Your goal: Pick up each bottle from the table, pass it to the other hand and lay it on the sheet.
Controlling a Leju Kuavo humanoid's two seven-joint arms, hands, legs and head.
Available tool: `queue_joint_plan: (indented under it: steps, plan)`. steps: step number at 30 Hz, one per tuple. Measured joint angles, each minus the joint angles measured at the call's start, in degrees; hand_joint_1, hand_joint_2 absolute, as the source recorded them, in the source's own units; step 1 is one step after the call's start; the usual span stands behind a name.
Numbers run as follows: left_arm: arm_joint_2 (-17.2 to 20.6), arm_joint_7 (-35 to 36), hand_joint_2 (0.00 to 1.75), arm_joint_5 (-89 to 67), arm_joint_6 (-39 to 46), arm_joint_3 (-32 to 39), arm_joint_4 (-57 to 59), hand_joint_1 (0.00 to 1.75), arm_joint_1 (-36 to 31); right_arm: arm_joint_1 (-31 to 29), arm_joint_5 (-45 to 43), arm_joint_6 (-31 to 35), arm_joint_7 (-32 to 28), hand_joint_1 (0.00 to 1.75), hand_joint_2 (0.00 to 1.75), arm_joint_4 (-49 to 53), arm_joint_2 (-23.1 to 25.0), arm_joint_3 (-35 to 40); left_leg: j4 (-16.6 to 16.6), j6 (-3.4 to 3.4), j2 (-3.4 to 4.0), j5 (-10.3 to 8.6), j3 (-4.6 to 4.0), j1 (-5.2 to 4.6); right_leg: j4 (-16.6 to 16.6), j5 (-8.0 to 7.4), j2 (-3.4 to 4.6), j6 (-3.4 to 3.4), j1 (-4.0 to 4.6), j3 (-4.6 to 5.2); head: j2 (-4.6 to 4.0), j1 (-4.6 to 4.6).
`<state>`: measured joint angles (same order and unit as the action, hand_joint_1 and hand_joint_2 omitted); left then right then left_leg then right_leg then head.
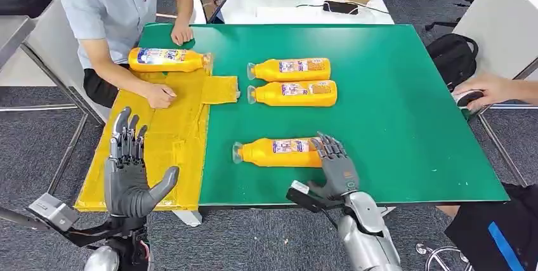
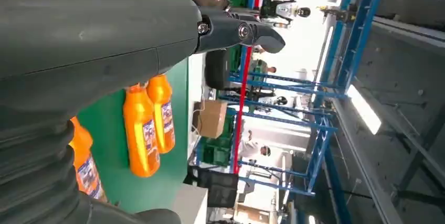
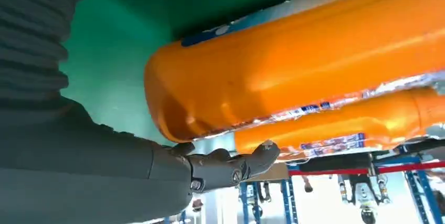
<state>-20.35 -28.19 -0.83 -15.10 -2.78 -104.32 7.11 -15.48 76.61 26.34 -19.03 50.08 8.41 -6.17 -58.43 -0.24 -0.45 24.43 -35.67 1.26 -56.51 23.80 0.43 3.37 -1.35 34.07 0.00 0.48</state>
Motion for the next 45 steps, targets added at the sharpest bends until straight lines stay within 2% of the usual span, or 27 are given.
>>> queue_joint_plan:
  steps: [10, 16, 22, 25, 26, 27, 30, 33, 34, 36, 43, 45]
  plan:
    - [0.0, 0.7, 1.75, 0.5, -0.5, 0.0, 0.8, 0.00, -0.1, -4.4, 6.5, 1.7, 5.6, 0.00, 1.75, -5.4, -0.9, 4.2, 0.0, 0.00, 0.00, -0.01, 0.01, 0.00, 0.0, 0.00, 0.00, 0.00, 0.00, -0.02, 0.00, -0.02]
    - [0.0, 0.7, 1.75, 0.5, -0.5, 0.0, 0.8, 0.00, -0.1, -6.1, 7.0, 1.8, 6.0, 0.00, 1.75, -7.5, -1.1, 5.1, 0.0, 0.01, 0.00, -0.01, 0.05, 0.00, 0.0, 0.00, 0.00, 0.00, 0.00, -0.06, 0.00, -0.02]
    - [0.0, 0.7, 1.75, 0.9, -0.5, 0.0, 0.8, 0.00, -0.1, -6.0, 7.8, 5.3, 6.6, 0.00, 1.75, -8.0, -1.1, 7.0, 0.0, 0.00, 0.00, -0.01, 0.04, 0.00, 0.0, 0.00, -0.01, 0.00, 0.00, -0.06, 0.00, -0.02]
    - [0.0, 0.7, 1.75, 0.9, -0.1, 0.0, 0.8, 0.00, -0.1, -5.6, 7.7, 4.1, 6.7, 0.00, 1.75, -7.2, -0.9, 7.5, 0.0, 0.00, 0.00, 0.00, 0.03, 0.00, 0.0, 0.00, -0.01, 0.00, 0.00, -0.05, 0.00, -0.02]
    - [0.0, 0.7, 1.75, 0.9, 0.2, 0.0, 0.8, 0.00, -0.1, -5.7, 7.7, 2.6, 7.7, 0.40, 1.75, -7.2, -0.9, 7.6, 0.0, 0.00, -0.01, 0.00, 0.02, 0.00, 0.0, 0.00, -0.01, 0.00, 0.00, -0.05, 0.00, -0.02]
    - [0.0, 0.7, 1.75, 0.8, 0.6, 0.0, 0.8, 0.00, -0.1, -6.0, 7.7, 0.7, 9.0, 1.75, 1.75, -7.3, -0.8, 7.6, 0.0, 0.00, 0.00, 0.00, 0.03, 0.00, 0.0, 0.00, 0.00, 0.00, 0.00, -0.05, 0.00, -0.02]
    - [0.0, 0.6, 1.75, 0.0, 0.8, 0.2, 0.7, 0.00, -0.1, -8.8, 7.7, -5.3, 12.6, 1.75, 1.75, -11.0, -0.7, 7.5, 0.0, 0.00, 0.12, 0.01, 0.15, 0.00, 0.0, 0.00, 0.04, 0.00, 0.00, -0.08, 0.00, -0.02]
    - [0.0, 0.6, 1.75, -0.3, 0.7, 0.5, 0.7, 0.00, -0.2, -12.4, 7.7, -8.6, 13.5, 1.75, 1.75, -16.5, -0.7, 6.7, 0.0, -0.01, 0.21, 0.05, 0.51, 0.00, 0.0, 0.03, 0.08, -0.02, 0.00, -0.16, 0.00, -0.02]
    - [0.0, 0.6, 1.75, -0.3, 0.7, 0.6, 0.7, 0.00, -0.2, -13.3, 7.6, -9.2, 13.6, 1.75, 1.75, -17.5, -0.8, 6.5, 0.0, -0.01, 0.20, 0.12, 0.65, 0.00, 0.1, 0.08, 0.08, -0.02, 0.00, 0.07, 0.00, -0.02]
    - [0.0, 0.6, 1.75, -0.3, 0.7, 0.7, 0.7, 0.00, -0.3, -14.7, 7.6, -10.0, 13.6, 1.75, 1.75, -19.8, -1.0, 5.9, 0.0, 0.02, 0.16, 0.23, 0.93, 0.00, 0.1, 0.29, 0.08, -0.10, 0.00, -0.20, 0.00, 0.02]
    - [0.0, 0.6, 1.75, -0.3, 0.6, 1.2, 0.7, 0.00, -0.4, -16.6, 7.6, -11.1, 14.5, 1.71, 1.75, -23.7, -1.3, 4.9, 0.0, 0.04, 0.20, 0.19, 1.15, -0.01, 0.1, 0.17, 0.09, 0.03, 0.00, -0.41, 0.00, 0.02]
    - [0.0, 0.6, 1.75, -0.3, 0.6, 1.2, 0.7, 0.00, -0.6, -17.2, 7.6, -12.0, 15.3, 1.75, 1.75, -24.5, -1.5, 4.5, 0.0, 0.04, 0.21, 0.23, 1.28, -0.01, 0.1, 0.19, 0.10, 0.03, 0.00, -0.53, 0.00, 0.02]
